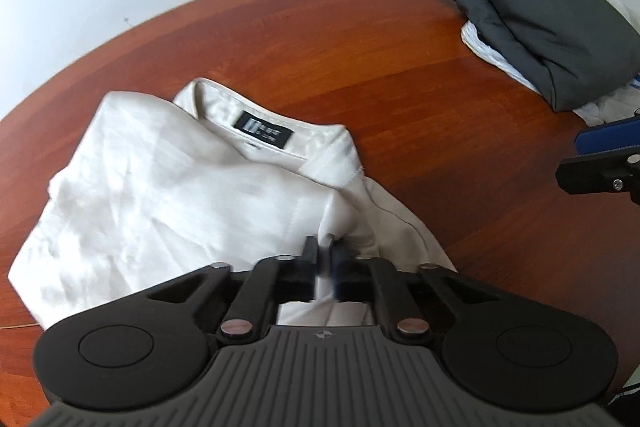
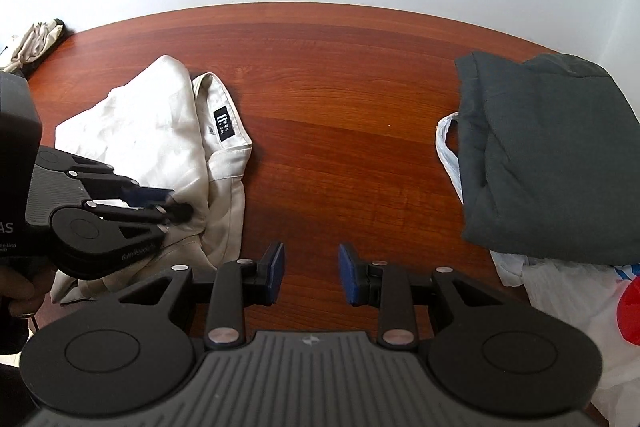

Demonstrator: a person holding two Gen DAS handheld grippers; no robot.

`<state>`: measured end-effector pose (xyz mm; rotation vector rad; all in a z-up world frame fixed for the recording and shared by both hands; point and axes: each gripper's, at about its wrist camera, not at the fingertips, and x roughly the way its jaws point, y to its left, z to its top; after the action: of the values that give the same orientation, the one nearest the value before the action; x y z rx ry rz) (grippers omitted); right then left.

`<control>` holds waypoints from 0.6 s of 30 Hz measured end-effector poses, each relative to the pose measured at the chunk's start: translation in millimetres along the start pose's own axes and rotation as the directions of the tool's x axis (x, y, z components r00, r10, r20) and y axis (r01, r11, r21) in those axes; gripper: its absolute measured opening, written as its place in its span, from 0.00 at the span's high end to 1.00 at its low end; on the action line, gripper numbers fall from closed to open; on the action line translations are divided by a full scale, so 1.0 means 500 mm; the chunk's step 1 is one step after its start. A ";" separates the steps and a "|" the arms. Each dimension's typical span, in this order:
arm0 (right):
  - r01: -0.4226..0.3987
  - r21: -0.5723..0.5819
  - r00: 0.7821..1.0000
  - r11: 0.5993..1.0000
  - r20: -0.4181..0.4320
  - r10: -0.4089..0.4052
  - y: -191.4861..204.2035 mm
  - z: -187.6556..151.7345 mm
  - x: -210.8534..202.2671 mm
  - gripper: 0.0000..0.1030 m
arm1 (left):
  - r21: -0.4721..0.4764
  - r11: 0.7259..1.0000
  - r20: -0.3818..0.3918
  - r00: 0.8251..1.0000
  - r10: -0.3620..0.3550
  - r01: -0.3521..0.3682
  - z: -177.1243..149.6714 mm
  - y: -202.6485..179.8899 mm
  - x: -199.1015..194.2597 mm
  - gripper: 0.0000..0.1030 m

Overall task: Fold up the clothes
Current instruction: 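Grasp the shirt near the collar with the left gripper and lift it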

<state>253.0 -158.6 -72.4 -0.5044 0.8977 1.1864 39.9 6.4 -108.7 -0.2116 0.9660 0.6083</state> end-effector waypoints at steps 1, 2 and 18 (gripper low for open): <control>-0.003 -0.003 1.000 1.000 0.000 0.003 0.003 0.002 0.001 0.66 | -0.010 1.000 0.012 1.000 0.005 -0.005 -0.001 0.007 -0.008 0.97; -0.006 -0.007 1.000 1.000 -0.001 0.006 0.006 0.004 0.002 0.66 | -0.027 1.000 0.023 1.000 0.017 -0.016 -0.001 0.018 -0.017 0.97; -0.120 -0.121 0.993 0.985 -0.025 0.118 0.183 0.091 0.079 0.66 | -0.325 0.918 0.001 0.970 0.242 -0.229 -0.092 0.301 -0.156 0.97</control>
<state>186.1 -71.9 -68.2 -0.5669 0.8838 1.3536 -111.5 78.8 -56.3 -0.3758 0.8533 0.9918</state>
